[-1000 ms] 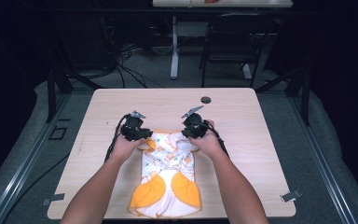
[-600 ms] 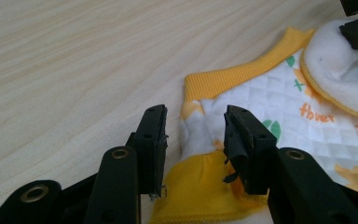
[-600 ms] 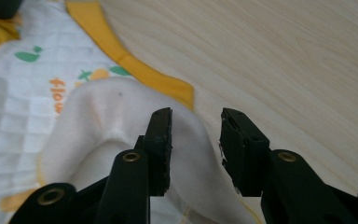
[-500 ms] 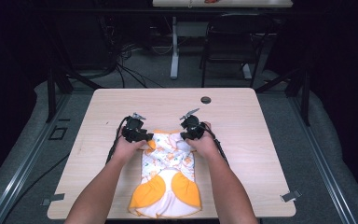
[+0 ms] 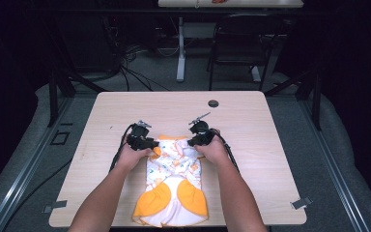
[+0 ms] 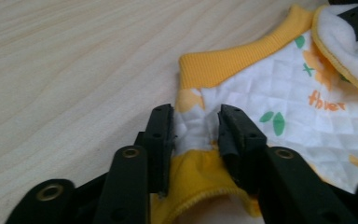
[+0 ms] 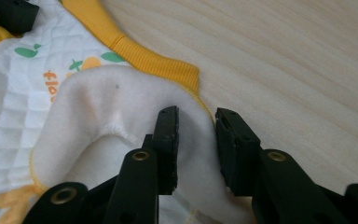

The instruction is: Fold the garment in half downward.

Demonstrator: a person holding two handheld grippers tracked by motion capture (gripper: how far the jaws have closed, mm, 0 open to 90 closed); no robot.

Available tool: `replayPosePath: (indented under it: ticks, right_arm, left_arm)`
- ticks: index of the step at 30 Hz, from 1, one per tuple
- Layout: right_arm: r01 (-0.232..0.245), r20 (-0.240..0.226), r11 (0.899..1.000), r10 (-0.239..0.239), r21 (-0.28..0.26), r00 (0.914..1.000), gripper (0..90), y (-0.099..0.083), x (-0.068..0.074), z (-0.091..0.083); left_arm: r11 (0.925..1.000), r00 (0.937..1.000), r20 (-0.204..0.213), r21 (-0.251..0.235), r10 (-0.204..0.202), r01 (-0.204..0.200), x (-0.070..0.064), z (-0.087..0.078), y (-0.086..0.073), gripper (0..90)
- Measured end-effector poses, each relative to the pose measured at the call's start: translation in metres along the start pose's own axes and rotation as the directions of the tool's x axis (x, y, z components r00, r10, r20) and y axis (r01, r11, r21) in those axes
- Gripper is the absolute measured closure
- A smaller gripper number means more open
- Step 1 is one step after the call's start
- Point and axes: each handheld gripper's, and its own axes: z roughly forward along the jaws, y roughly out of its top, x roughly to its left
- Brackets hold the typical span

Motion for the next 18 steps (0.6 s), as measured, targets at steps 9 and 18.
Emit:
replayPosePath:
  ticks: [9, 18]
  right_arm:
    - [0.069, 0.01, 0.998, -0.069, 0.009, 0.9976, 85.9, 0.0, 0.009, -0.001]
    - [0.06, 0.017, 0.998, -0.06, -0.001, 0.9981, 87.2, 0.0, 0.011, -0.005]
  left_arm:
    - [0.9999, 1.0, 0.006, 0.012, -0.002, 0.002, -0.002, 0.0, 0.0, 81.6]
    - [1.0, 1.0, 0.002, -0.002, 0.007, -0.007, -0.004, -0.007, 0.005, 83.7]
